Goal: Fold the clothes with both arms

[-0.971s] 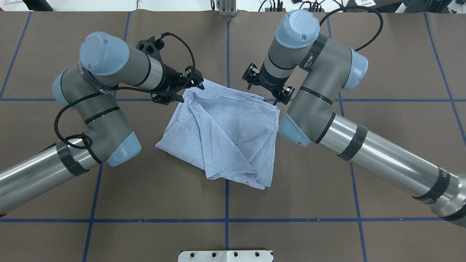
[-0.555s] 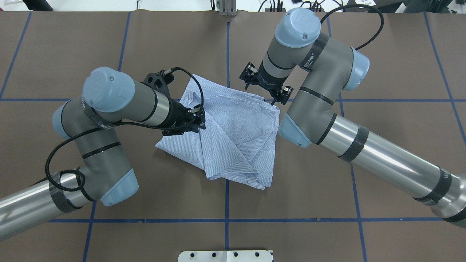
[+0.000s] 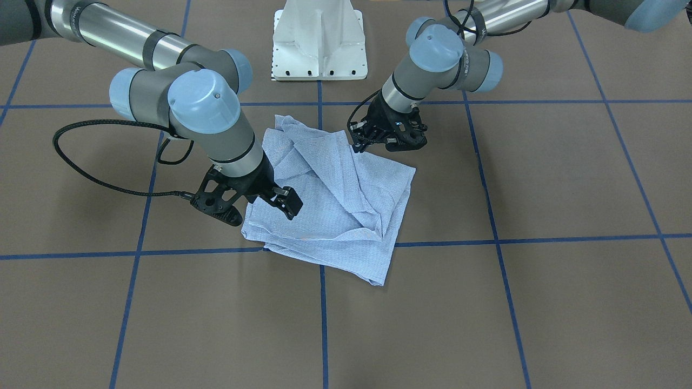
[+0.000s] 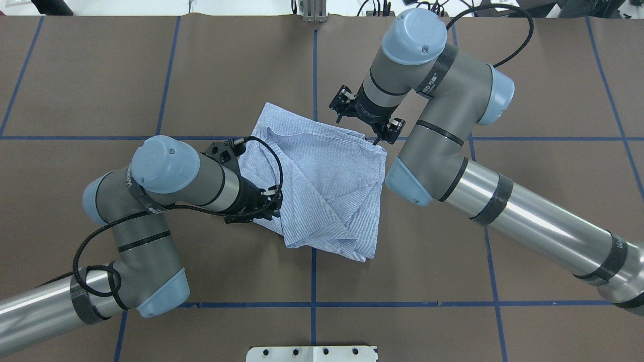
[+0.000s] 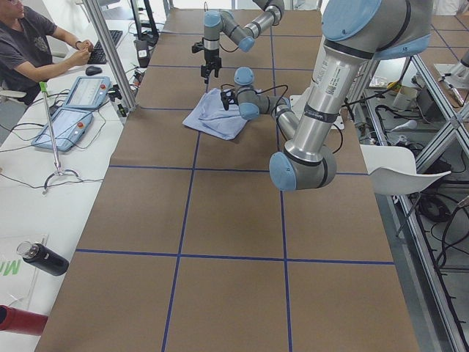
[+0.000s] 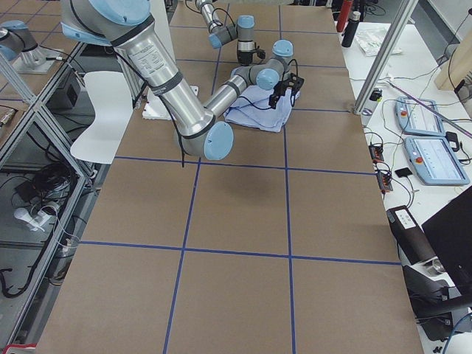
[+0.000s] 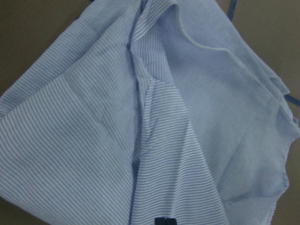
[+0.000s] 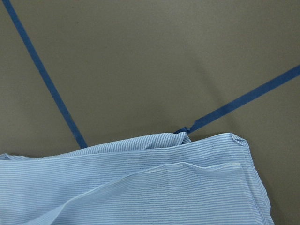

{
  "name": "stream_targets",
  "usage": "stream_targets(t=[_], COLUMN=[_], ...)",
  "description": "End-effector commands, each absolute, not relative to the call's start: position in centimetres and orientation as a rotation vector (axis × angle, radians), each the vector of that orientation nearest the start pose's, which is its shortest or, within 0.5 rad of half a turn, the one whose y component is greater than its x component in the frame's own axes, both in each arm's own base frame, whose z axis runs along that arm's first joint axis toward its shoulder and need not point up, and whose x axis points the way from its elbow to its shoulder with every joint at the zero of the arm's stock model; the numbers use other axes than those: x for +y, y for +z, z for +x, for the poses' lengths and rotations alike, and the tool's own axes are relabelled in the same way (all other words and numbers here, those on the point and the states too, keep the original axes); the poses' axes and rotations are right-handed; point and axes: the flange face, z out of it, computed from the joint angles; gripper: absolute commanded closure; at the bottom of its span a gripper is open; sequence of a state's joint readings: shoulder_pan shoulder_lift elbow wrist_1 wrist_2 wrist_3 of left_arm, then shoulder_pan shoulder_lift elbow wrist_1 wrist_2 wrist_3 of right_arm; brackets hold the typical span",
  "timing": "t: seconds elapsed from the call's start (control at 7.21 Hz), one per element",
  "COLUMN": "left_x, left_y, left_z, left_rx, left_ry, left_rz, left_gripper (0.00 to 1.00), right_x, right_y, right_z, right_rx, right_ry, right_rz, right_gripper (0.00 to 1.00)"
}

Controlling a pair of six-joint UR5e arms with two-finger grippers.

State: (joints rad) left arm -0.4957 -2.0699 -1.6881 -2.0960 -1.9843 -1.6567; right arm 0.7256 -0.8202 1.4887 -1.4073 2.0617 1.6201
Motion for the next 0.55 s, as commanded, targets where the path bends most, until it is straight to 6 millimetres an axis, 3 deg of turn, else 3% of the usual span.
stream_targets(t=[0.0,0.42], left_x=[-36.9,-33.7], left_y=[25.7,25.3], left_z=[54.1,56.3], left_rx=[1.171,1.172], left_ry=[-0.243,-0.19], left_rz=[-0.153,-0.187], left_gripper=[0.37,0.4], right_x=[-54.9,-54.9], right_y=[21.5,21.7], right_z=[-48.9,-48.8], right_rx=[-0.932,-0.93], right_ry=[0.514,0.515], right_rz=[-0.167,-0.167], right_gripper=[0.0,0.0])
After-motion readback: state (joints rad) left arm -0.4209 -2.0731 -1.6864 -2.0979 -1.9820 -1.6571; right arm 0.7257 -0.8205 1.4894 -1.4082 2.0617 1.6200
